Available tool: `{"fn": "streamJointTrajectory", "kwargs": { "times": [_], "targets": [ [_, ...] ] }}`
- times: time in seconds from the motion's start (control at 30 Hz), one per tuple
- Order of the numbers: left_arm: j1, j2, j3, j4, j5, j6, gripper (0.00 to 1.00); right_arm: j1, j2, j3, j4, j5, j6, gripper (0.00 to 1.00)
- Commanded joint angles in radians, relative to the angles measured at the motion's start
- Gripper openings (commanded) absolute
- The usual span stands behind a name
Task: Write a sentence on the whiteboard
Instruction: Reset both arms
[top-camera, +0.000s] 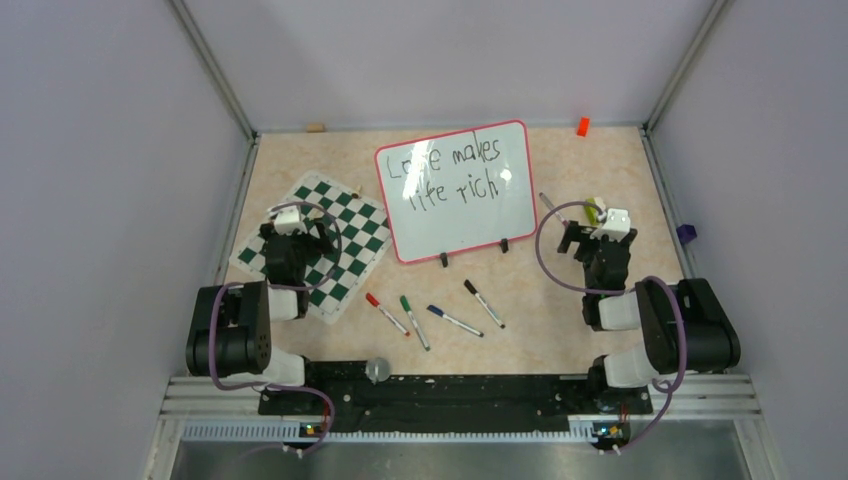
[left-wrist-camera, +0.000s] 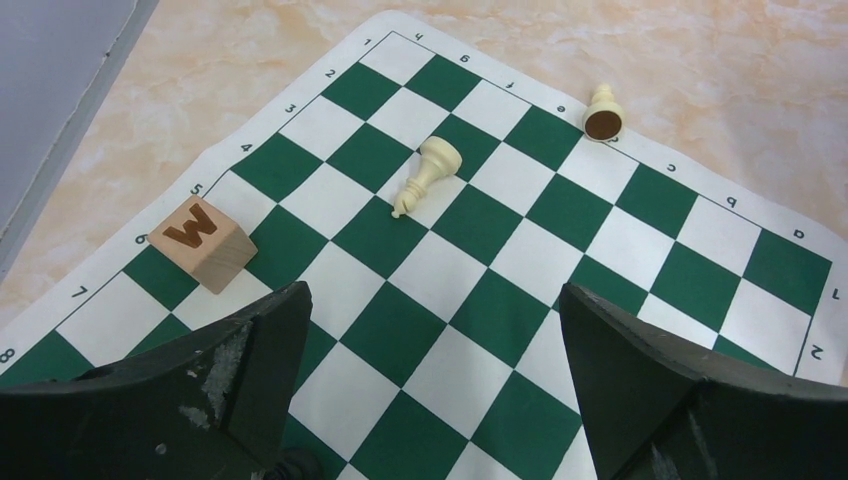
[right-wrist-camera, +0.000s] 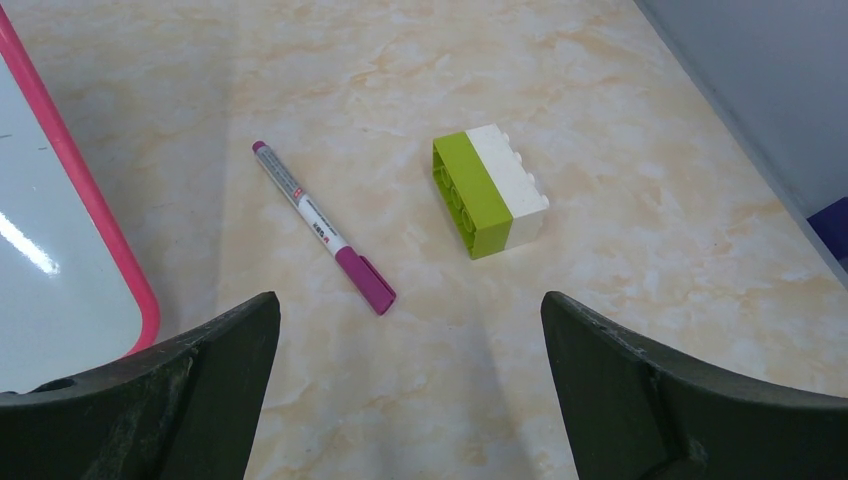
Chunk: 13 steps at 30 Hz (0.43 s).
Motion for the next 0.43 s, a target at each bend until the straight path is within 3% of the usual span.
{"fn": "streamJointTrajectory", "kwargs": {
  "times": [0.0,0.4],
  "targets": [
    [-0.001,0.001,0.013,0.064,0.015,0.009,0.99,-0.006,0.002,-0.002,0.074,-0.014,-0.004,0.99],
    [-0.003,-0.002,0.018,0.048,0.012,0.005,0.99,-0.005,0.001,-0.001,0.071,-0.014,-0.005,0.99]
  ]
}}
